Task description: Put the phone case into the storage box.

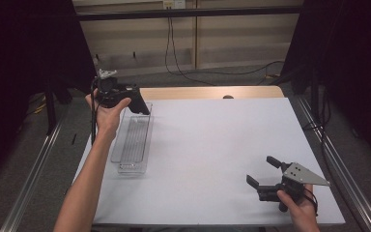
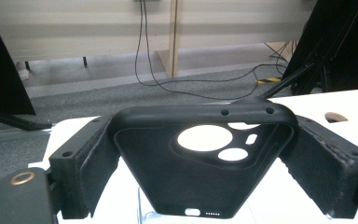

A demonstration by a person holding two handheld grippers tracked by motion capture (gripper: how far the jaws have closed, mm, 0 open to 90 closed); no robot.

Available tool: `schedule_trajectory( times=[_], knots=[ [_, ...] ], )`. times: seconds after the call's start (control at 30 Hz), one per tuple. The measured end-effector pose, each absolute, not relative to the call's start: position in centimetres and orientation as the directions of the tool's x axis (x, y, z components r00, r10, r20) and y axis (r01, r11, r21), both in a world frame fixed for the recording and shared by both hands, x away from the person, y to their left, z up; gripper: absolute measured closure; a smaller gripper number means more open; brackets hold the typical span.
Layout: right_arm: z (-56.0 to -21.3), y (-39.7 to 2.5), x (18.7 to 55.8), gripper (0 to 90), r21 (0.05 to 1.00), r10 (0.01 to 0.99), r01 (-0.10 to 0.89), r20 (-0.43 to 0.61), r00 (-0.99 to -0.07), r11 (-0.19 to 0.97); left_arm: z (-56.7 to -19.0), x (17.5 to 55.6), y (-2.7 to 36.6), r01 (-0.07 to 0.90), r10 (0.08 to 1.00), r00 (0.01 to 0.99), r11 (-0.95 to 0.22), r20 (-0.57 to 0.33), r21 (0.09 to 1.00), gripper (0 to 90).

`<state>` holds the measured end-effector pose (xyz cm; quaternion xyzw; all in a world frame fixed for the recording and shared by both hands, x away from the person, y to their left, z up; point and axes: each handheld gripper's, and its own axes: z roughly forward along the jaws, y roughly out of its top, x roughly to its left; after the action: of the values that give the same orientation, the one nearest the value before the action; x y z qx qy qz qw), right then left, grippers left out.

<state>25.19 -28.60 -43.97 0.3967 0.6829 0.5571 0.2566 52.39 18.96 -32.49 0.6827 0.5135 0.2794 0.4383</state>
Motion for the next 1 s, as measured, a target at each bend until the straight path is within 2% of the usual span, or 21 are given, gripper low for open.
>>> schedule_trajectory(
  times=[0.27, 1.0],
  knots=[
    [-44.0, -28.6, 25.2, 0.6, 0.964, 0.827, 0.257, 0.090, -0.556, 0.067, -33.0, 52.7, 18.8, 0.470, 0.959, 0.274, -0.073, -0.067, 0.879, 13.8],
    [-44.0, -28.7, 25.2, 0.6, 0.964, 0.827, 0.260, 0.095, -0.554, 0.064, -34.4, 53.3, 18.8, 0.488, 0.960, 0.272, -0.072, -0.073, 0.870, 13.7]
  ],
)
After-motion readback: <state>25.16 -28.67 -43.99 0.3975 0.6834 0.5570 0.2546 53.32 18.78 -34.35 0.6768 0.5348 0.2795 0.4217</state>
